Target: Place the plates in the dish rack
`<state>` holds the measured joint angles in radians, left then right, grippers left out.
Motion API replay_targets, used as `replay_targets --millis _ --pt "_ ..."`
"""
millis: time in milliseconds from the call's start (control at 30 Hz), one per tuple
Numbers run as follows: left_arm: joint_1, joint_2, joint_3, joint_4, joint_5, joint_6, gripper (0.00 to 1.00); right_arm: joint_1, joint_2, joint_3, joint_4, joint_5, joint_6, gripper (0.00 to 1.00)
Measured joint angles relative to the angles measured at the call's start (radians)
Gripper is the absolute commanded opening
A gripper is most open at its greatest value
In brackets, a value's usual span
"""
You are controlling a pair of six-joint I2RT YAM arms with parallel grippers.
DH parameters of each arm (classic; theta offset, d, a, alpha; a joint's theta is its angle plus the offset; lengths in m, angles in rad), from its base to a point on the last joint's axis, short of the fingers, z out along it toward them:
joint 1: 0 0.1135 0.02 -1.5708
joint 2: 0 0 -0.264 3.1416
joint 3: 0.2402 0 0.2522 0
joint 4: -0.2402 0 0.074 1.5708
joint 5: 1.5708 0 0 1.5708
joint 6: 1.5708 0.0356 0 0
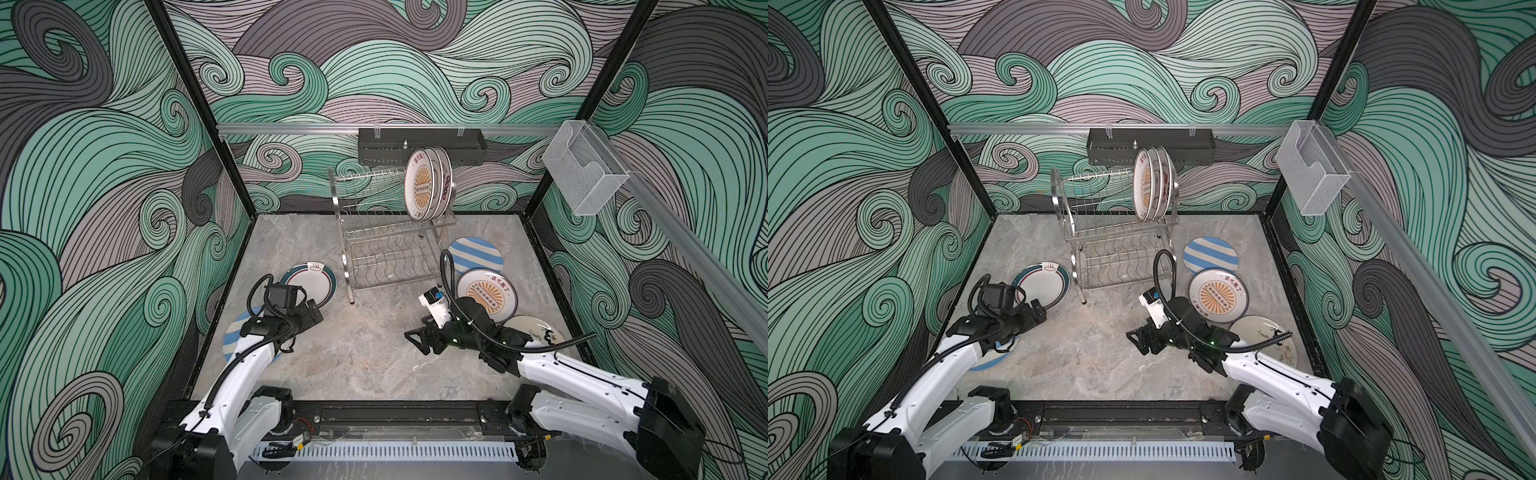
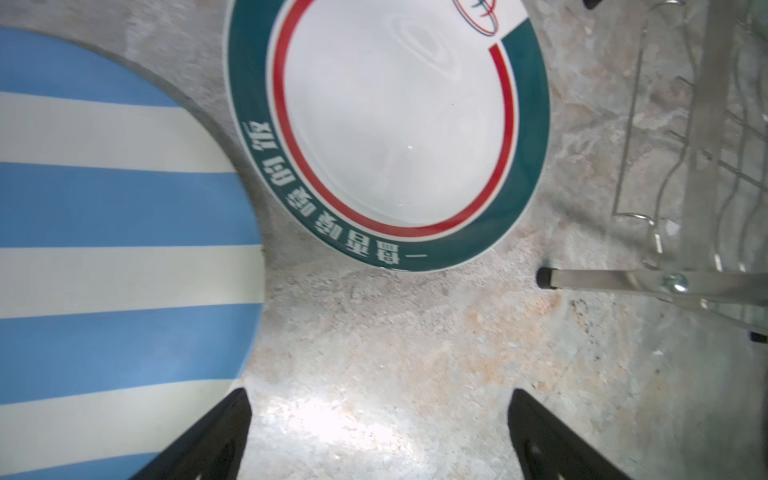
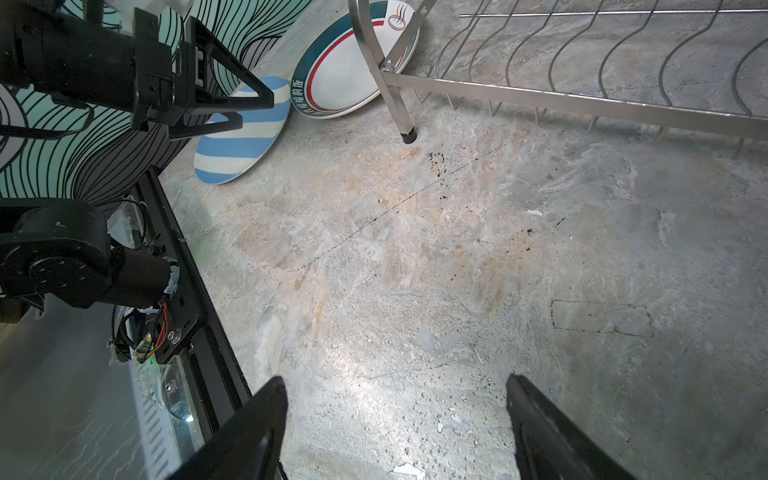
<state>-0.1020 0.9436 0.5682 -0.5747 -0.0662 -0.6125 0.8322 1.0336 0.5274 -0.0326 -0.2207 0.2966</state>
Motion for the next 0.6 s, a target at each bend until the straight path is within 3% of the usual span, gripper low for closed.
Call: replay_targets --millis 233,600 --pt "0.065 0.136 0.036 -0.05 -0.098 -0.001 0.99 0.0 -0.033 -0.008 0.01 -0.01 0.011 0.84" --pt "0.093 0.256 0.038 -0.004 -0.055 -0.009 0.99 0.0 -0.082 -0.035 0.021 -0.006 0.014 0.86"
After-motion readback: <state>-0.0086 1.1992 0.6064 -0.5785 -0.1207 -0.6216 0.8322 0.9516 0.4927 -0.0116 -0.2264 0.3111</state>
